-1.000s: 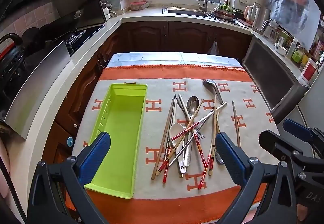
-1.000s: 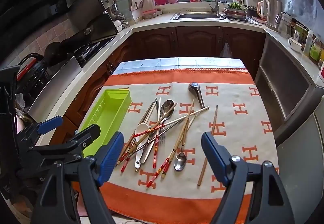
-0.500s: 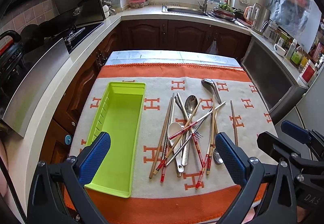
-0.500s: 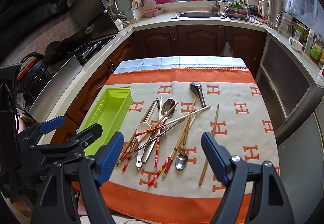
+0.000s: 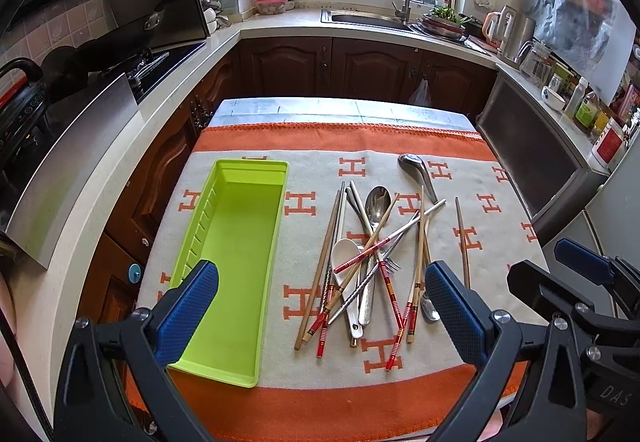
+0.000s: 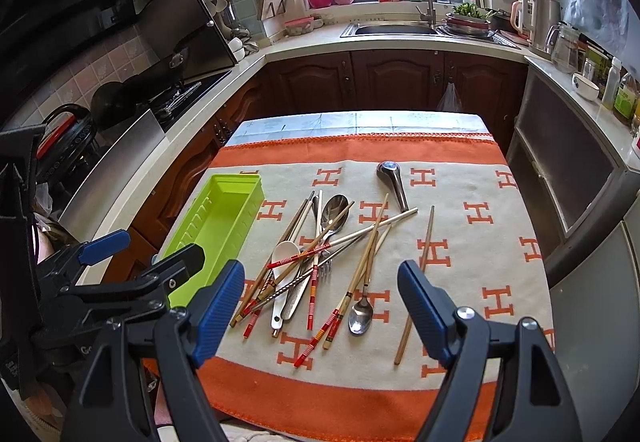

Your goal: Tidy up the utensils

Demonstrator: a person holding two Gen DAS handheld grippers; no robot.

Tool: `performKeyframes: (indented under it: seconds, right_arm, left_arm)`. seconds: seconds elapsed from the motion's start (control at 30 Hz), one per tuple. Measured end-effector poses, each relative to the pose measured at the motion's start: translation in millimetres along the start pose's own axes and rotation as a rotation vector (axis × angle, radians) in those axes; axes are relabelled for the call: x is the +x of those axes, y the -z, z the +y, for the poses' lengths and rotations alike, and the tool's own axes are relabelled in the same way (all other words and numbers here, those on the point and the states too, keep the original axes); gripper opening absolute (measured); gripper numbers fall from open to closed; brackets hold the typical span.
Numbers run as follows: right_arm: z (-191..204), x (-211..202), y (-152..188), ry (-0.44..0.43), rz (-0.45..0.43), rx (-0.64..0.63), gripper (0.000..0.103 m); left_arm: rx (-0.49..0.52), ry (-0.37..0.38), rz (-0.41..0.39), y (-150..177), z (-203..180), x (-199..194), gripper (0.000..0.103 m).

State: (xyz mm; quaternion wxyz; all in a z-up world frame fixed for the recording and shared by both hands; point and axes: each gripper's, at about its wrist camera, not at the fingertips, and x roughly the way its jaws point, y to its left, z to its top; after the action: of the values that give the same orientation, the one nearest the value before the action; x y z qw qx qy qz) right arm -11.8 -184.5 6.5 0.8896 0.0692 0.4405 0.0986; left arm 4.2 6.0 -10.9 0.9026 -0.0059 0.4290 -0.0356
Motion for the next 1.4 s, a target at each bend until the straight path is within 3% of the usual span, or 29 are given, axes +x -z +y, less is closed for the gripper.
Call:
performKeyframes:
  seconds: [1.4]
  right_arm:
    - [1.0,-3.9,1.7,-0.007,0.000,0.017,0.079]
  left_arm:
    - [0.031,-0.009,-0.019,-2.0,-3.2,-12.4,0.102]
